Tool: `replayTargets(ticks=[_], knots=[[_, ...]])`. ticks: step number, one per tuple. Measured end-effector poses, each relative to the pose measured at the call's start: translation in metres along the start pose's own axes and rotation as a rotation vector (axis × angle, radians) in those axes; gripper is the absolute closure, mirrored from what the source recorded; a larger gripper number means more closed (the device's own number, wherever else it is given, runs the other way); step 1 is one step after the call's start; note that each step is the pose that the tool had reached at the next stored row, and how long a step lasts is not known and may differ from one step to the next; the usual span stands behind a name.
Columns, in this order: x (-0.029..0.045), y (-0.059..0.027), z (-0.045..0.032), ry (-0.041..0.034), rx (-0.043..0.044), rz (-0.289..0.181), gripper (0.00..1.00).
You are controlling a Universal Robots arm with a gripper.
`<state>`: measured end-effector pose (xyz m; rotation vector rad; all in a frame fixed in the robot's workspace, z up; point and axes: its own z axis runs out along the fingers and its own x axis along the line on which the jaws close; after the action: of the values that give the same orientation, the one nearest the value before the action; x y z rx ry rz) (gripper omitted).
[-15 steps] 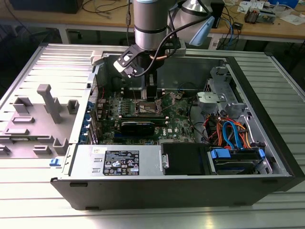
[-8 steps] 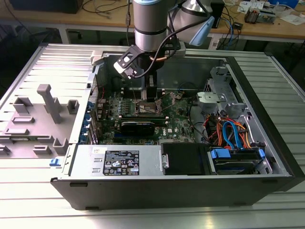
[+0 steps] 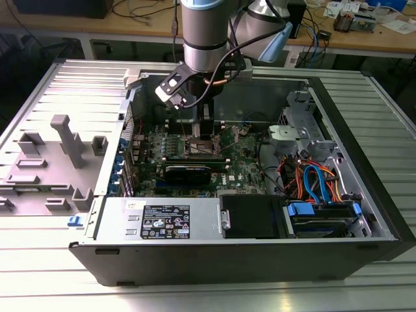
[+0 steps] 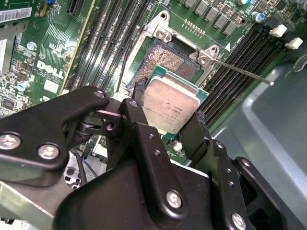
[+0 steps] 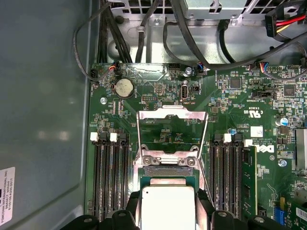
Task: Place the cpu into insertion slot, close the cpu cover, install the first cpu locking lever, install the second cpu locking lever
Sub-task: 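Place the cpu into insertion slot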
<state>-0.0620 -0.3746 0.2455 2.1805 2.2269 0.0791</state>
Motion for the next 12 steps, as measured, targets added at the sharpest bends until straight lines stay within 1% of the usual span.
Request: replayTargets(ticks=[9,12], knots=[[0.0,0.0,0.0005,0.0,0.0,0.0,0.45],[0.0,-0.0002,0.0035,0.0001,0.0,0.0,0.45]])
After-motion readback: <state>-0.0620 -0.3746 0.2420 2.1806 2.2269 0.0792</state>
